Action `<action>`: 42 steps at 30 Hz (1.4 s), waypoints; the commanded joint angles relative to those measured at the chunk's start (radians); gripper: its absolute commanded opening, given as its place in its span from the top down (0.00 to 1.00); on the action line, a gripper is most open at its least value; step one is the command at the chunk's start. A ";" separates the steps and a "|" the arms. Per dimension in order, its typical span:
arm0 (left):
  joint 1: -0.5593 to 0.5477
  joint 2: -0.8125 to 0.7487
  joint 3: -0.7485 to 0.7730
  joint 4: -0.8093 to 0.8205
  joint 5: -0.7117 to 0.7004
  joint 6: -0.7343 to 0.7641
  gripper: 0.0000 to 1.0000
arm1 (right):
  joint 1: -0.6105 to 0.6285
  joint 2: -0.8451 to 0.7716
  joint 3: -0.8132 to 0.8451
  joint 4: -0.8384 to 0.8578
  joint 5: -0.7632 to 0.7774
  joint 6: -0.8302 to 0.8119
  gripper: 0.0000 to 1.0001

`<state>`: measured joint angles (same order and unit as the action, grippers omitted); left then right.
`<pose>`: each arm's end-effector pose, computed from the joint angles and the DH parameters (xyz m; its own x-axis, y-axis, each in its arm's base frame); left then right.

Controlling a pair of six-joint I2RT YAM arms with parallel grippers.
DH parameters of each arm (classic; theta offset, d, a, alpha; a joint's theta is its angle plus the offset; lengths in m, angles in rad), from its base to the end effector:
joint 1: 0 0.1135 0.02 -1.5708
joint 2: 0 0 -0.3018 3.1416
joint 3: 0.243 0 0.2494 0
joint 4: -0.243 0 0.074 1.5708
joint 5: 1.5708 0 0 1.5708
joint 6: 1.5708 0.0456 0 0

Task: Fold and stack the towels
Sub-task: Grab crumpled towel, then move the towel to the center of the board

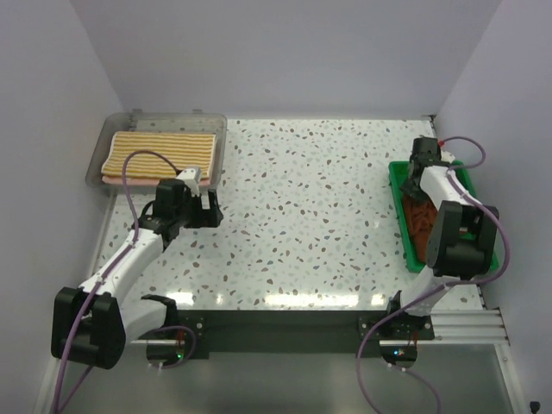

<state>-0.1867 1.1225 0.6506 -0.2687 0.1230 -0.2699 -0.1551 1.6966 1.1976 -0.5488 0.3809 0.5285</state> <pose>0.2152 -0.0464 0.2484 -0.7118 -0.1348 -0.6893 0.0865 0.9571 -0.2766 0.3503 -0.0719 0.2490 -0.5743 0.5636 -0.5937 0.7139 0.6998 -0.0263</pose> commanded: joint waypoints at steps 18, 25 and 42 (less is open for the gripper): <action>-0.005 -0.003 0.017 0.063 -0.014 0.005 0.00 | -0.001 -0.215 0.347 -0.109 0.127 -0.283 1.00; -0.005 -0.006 0.017 0.066 -0.019 0.005 0.00 | 0.000 -0.247 0.510 -0.064 -0.057 -0.364 1.00; -0.005 0.010 0.017 0.074 -0.017 0.000 0.00 | 0.366 -0.025 1.025 0.036 -0.523 -0.522 1.00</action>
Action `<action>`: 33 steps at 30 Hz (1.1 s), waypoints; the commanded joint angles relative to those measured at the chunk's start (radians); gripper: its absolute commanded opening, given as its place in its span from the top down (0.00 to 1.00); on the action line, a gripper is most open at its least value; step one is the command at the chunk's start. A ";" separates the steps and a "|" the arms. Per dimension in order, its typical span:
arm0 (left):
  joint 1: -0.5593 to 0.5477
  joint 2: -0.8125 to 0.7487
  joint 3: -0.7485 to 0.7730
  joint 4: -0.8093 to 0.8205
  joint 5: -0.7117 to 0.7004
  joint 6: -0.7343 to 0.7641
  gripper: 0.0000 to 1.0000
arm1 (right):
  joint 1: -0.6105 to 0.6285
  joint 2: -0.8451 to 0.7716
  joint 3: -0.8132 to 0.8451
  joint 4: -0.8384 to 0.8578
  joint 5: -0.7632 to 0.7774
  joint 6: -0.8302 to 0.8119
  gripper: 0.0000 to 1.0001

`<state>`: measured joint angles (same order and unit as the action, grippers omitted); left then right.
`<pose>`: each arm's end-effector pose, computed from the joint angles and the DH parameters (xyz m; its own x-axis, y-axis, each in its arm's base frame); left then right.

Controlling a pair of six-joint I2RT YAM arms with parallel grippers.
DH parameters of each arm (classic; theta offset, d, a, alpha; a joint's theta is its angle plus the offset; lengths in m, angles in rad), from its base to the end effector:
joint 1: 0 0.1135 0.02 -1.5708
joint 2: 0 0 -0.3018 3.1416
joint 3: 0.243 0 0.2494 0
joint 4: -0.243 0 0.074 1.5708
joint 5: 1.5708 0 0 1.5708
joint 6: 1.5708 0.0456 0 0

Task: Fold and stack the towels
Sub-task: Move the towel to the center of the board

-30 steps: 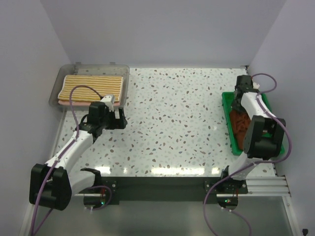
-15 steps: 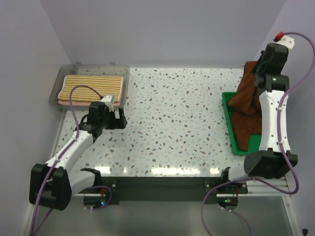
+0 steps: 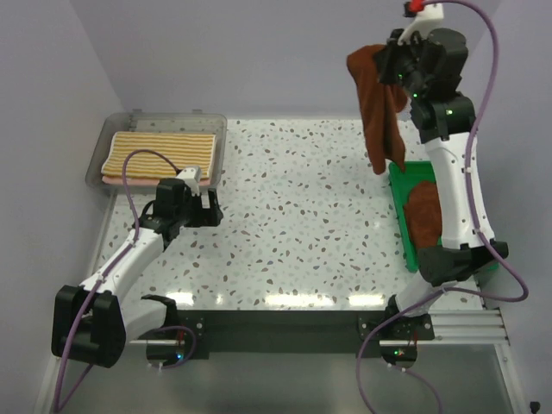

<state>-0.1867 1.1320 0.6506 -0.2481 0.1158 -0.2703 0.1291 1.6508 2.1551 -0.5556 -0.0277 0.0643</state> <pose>0.2182 -0.0466 0.2483 -0.7030 -0.1371 -0.6979 0.0844 0.9582 -0.2733 0.3434 0.0459 0.5777 -0.0608 0.0569 -0.9965 -0.1525 0.9861 0.0656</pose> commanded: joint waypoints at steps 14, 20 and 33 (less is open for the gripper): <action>-0.005 -0.012 0.007 0.055 -0.038 0.006 0.00 | 0.392 -0.308 -0.941 0.151 -0.182 0.106 0.97; -0.008 0.011 0.024 0.038 0.021 -0.003 0.00 | 0.491 -0.359 -1.193 -0.035 -0.255 0.189 0.56; -0.063 0.077 0.103 0.012 0.033 -0.102 0.00 | 0.529 -0.027 -0.812 0.051 -0.029 0.032 0.38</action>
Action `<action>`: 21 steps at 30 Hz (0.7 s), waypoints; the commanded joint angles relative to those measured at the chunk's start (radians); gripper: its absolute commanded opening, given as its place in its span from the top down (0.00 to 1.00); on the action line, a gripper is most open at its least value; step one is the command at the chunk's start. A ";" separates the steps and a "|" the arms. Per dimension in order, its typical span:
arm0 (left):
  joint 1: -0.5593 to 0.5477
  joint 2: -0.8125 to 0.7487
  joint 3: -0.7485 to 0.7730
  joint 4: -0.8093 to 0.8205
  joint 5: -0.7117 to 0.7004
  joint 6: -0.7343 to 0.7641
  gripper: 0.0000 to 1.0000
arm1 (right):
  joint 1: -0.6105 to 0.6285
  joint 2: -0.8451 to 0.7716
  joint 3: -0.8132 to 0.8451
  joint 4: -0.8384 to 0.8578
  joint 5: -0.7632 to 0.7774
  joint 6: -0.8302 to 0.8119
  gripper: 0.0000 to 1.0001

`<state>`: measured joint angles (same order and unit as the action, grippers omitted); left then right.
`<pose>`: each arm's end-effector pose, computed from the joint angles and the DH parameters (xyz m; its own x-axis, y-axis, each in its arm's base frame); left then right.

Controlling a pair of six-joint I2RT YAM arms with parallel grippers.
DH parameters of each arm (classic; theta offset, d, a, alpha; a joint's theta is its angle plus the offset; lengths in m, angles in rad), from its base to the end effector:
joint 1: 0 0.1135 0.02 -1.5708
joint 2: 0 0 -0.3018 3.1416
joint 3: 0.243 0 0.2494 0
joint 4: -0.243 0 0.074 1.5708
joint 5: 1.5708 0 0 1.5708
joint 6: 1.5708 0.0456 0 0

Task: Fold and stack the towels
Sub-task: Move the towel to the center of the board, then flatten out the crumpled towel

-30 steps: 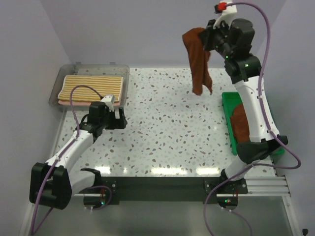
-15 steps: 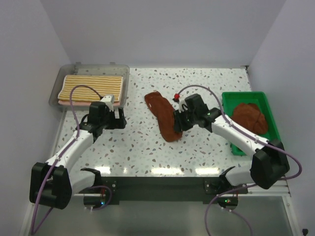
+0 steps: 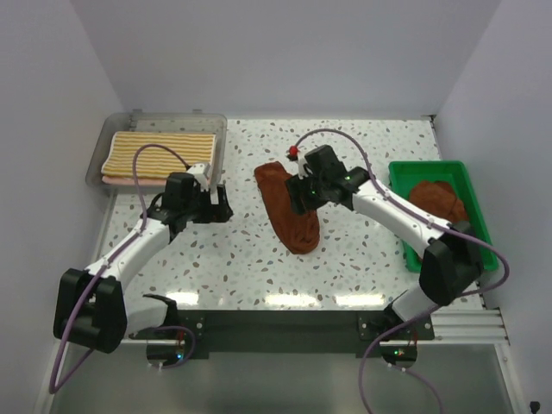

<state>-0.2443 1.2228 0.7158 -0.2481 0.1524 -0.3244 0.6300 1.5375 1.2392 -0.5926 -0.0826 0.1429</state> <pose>0.2356 -0.0659 0.2505 -0.7407 -0.1400 -0.6571 0.1163 0.9365 -0.3307 0.2677 0.1999 0.3085 -0.7115 -0.3431 -0.6132 -0.5331 0.8321 0.1530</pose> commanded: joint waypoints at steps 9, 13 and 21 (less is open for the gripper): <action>-0.006 -0.153 -0.047 -0.068 -0.149 -0.065 0.00 | 0.138 0.499 0.460 0.109 0.213 -0.066 0.44; -0.006 -0.198 -0.094 -0.072 -0.149 -0.076 0.00 | 0.174 0.614 0.571 0.120 0.384 -0.063 0.48; -0.006 -0.252 -0.141 -0.076 -0.191 -0.077 0.00 | 0.198 0.763 0.657 0.129 0.584 -0.081 0.52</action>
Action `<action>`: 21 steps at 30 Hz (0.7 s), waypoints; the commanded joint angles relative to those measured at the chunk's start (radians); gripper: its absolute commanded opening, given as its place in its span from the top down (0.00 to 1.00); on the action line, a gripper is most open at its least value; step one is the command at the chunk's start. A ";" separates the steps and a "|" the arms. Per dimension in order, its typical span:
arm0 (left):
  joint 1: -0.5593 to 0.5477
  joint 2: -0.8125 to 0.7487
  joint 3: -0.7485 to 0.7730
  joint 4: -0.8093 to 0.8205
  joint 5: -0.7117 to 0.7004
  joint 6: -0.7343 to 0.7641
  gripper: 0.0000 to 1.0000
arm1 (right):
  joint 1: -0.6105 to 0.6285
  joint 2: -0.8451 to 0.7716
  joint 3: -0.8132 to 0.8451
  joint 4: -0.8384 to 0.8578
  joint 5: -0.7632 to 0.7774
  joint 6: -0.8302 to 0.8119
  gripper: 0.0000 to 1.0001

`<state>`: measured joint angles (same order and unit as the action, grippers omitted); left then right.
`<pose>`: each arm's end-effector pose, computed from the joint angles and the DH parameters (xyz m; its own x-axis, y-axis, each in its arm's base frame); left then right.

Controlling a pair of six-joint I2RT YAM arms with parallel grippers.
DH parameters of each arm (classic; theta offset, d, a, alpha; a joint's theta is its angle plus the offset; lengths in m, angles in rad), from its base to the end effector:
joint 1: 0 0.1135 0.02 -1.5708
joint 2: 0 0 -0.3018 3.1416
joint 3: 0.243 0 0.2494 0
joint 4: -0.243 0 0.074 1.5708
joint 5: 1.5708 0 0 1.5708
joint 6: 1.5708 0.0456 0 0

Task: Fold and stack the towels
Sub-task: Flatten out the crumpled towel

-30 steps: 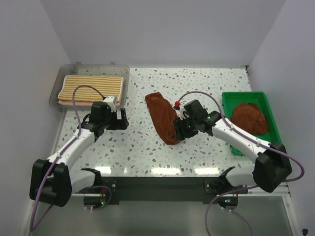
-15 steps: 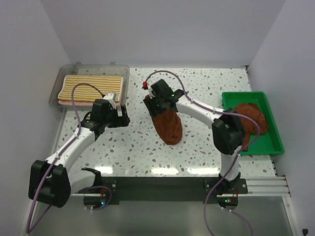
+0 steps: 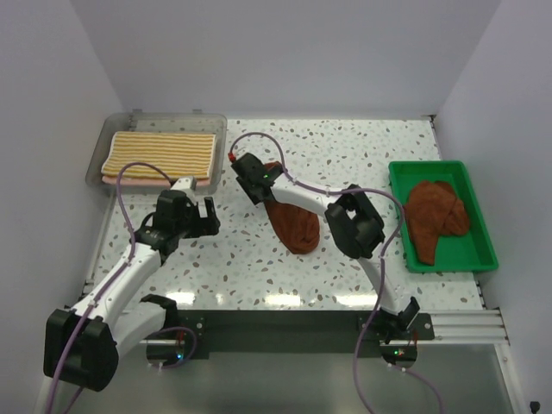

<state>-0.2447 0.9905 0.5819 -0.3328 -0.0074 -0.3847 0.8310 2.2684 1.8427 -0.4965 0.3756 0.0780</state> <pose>0.1832 -0.0454 0.2440 -0.6962 -0.2129 -0.6855 -0.0262 0.9619 -0.2721 0.3693 0.3798 0.2067 -0.5775 -0.5252 -0.6250 -0.4942 0.8343 -0.2444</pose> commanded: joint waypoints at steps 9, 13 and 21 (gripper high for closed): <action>-0.005 -0.013 -0.005 0.021 -0.029 -0.010 0.00 | -0.001 0.089 0.055 0.059 0.158 -0.027 0.74; -0.005 -0.015 -0.005 0.028 -0.025 -0.010 0.00 | -0.001 0.040 0.046 0.055 0.151 -0.032 0.90; -0.005 -0.001 -0.001 0.044 -0.019 -0.008 0.00 | -0.004 -0.090 0.066 0.010 0.060 -0.044 0.87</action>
<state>-0.2447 0.9882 0.5774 -0.3302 -0.0223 -0.3843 0.8299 2.3081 1.8725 -0.4858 0.4740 0.0422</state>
